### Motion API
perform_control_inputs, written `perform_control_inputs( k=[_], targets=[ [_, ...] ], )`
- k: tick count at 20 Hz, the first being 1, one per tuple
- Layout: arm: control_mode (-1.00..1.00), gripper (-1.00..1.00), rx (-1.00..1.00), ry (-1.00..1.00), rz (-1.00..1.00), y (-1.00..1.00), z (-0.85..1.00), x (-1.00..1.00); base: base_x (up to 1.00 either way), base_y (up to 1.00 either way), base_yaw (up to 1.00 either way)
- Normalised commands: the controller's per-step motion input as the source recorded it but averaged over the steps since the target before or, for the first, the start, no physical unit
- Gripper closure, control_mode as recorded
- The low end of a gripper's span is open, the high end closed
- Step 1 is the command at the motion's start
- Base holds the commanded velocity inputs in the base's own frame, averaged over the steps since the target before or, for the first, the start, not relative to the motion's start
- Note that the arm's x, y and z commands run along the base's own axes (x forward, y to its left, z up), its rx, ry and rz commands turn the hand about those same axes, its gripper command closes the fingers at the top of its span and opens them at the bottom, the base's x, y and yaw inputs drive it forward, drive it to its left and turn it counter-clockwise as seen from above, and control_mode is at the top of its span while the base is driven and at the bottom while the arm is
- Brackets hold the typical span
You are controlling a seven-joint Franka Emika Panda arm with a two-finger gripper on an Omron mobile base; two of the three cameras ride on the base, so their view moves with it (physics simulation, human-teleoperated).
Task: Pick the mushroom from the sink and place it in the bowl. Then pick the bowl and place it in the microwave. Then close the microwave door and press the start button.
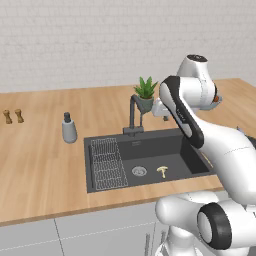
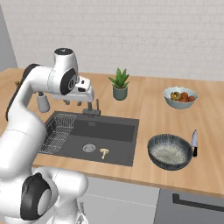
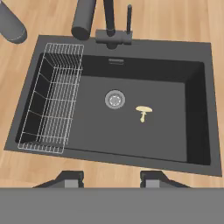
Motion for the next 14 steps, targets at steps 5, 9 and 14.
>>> perform_control_inputs(
  k=[5,9,14],
  targets=[
    [-1.0,-1.0,0.0,0.03,-0.01,-0.07,-0.07,0.0,0.0,0.0,0.0],
    [-1.0,-1.0,0.01,0.1,-0.11,-0.42,-0.41,0.04,0.0,0.0,0.0],
    [-1.0,-1.0,0.02,0.17,-0.19,-0.64,-0.78,0.02,0.0,0.0,0.0]
  ],
)
